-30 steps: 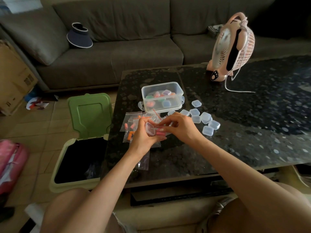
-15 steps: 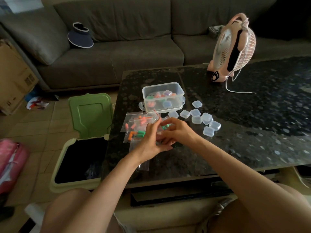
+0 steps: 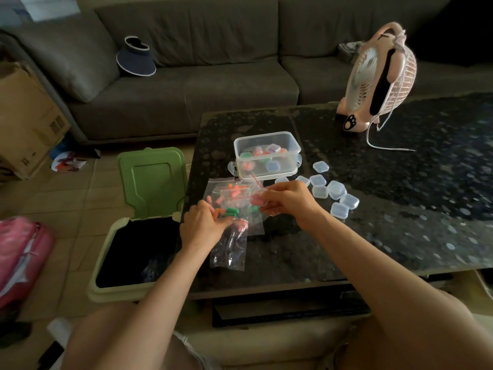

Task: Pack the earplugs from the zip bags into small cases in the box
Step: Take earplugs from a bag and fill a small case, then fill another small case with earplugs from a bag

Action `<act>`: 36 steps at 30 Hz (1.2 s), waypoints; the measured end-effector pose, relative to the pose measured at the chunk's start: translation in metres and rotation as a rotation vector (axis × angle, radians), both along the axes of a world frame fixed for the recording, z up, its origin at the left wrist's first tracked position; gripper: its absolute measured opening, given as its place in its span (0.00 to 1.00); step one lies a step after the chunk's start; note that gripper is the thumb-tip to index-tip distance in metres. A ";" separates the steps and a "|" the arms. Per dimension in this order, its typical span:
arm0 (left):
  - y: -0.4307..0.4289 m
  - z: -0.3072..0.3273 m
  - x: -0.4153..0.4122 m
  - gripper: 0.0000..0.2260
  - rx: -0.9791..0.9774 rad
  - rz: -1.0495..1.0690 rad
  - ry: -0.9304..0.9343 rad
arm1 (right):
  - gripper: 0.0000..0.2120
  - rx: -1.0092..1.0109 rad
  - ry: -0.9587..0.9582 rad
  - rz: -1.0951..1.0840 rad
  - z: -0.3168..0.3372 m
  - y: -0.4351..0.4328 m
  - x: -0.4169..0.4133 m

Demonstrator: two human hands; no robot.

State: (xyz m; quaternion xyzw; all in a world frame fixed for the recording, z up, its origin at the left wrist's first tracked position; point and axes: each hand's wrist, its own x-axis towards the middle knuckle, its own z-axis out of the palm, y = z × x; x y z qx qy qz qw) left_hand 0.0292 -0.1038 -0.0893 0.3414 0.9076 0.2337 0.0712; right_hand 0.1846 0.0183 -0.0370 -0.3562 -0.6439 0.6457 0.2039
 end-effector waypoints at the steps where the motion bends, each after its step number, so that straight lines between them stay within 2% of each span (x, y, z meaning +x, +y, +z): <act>1: -0.002 0.001 0.002 0.34 -0.074 -0.006 -0.038 | 0.04 0.018 -0.007 0.003 0.000 -0.001 -0.001; 3: -0.004 0.002 0.006 0.37 -0.172 -0.032 -0.075 | 0.03 0.031 -0.009 -0.011 0.000 -0.002 -0.003; 5: -0.005 0.003 0.010 0.31 -0.181 -0.043 -0.084 | 0.01 -0.019 0.003 -0.041 0.001 -0.002 -0.003; 10: -0.006 0.008 0.004 0.17 -0.006 -0.010 -0.190 | 0.09 -0.235 0.052 -0.104 0.014 0.009 -0.005; 15: -0.006 0.011 0.003 0.08 0.192 -0.061 -0.244 | 0.15 -0.270 0.117 -0.225 0.054 0.041 -0.040; 17: -0.007 0.010 0.001 0.05 0.244 -0.071 -0.256 | 0.15 -0.198 0.072 -0.226 0.069 0.057 -0.056; 22: -0.009 0.016 -0.005 0.03 0.437 -0.002 -0.420 | 0.16 0.127 -0.269 -0.227 0.053 0.068 -0.067; 24: -0.009 0.021 -0.004 0.03 0.524 0.035 -0.506 | 0.12 0.217 -0.429 -0.069 0.034 0.051 -0.057; 27: -0.012 0.031 -0.006 0.02 0.579 0.097 -0.476 | 0.12 0.297 -0.625 0.169 0.003 0.021 -0.040; 32: -0.035 0.057 -0.041 0.02 0.669 0.231 -0.385 | 0.20 0.498 -0.672 0.094 -0.026 -0.003 -0.028; 36: -0.060 0.062 -0.080 0.04 0.695 0.352 -0.353 | 0.21 0.498 -0.622 0.032 -0.037 -0.009 -0.027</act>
